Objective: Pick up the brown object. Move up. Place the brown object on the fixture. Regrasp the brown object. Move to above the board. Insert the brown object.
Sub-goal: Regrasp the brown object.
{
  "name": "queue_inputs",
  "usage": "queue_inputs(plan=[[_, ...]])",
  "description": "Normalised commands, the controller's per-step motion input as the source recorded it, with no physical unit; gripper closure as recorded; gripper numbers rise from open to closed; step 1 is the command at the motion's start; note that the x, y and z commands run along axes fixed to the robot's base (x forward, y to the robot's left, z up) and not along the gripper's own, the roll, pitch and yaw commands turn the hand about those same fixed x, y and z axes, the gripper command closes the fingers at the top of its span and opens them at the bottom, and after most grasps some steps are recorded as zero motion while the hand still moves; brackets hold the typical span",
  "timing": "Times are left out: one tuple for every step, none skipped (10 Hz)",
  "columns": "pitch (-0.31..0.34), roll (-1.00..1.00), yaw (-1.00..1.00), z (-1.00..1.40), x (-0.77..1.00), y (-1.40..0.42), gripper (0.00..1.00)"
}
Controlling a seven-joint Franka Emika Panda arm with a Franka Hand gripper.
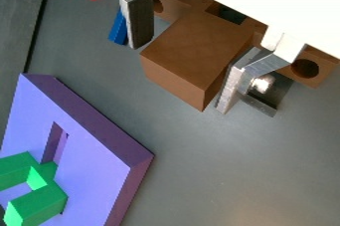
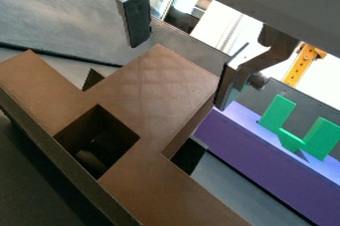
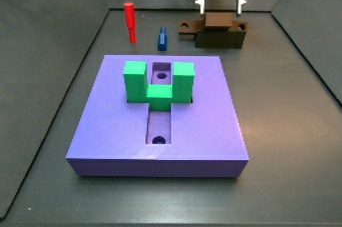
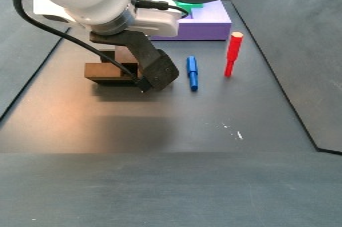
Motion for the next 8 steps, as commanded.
queue_inputs(plan=[[0.000, 0.67, 0.00, 0.97, -0.18, -0.06, 0.00], [0.000, 0.61, 0.00, 1.00, -0.11, -0.12, 0.00], [-0.006, 0.47, 0.00, 1.00, -0.07, -0.16, 0.00], [-0.060, 0.69, 0.04, 0.79, -0.19, -0.25, 0.00], [-0.120, 0.78, 0.09, 0.53, -0.27, -0.31, 0.00], [-0.289, 0.88, 0.16, 0.28, -0.22, -0.41, 0.00], [-0.340, 0.80, 0.13, 0.47, -0.10, -0.39, 0.00], [-0.177, 1.00, 0.15, 0.41, 0.08, -0.15, 0.00]])
